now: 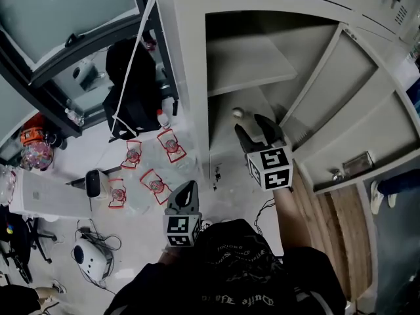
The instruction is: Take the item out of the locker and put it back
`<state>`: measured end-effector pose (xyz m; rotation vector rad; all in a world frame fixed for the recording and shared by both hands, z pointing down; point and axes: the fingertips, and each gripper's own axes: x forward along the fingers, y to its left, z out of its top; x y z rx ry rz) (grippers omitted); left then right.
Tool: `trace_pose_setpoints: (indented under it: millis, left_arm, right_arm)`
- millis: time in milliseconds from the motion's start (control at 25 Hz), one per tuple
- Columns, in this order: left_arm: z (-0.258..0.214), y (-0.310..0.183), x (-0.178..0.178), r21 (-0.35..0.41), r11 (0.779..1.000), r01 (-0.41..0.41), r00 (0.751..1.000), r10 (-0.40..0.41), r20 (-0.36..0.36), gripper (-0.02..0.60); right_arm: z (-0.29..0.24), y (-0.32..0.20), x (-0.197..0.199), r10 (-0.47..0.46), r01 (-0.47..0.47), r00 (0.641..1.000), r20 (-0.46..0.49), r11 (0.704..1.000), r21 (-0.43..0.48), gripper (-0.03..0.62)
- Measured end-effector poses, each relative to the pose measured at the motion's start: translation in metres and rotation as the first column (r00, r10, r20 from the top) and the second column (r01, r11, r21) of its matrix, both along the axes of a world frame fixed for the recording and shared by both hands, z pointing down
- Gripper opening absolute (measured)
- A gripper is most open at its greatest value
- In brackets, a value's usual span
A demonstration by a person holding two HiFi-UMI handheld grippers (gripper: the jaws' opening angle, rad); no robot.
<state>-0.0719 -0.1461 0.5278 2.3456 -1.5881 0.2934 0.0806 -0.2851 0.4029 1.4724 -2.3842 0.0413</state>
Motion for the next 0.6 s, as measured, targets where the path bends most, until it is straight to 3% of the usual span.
trace_pose_setpoints:
  millis: [600]
  left_arm:
    - [-0.016,-0.008,0.033,0.054,0.993,-0.104,0.994,0.106,-0.036,0.006]
  right_arm:
    - [-0.012,0.067,0.032,0.065,-0.076,0.983,0.174,0.995,0.06,0.236]
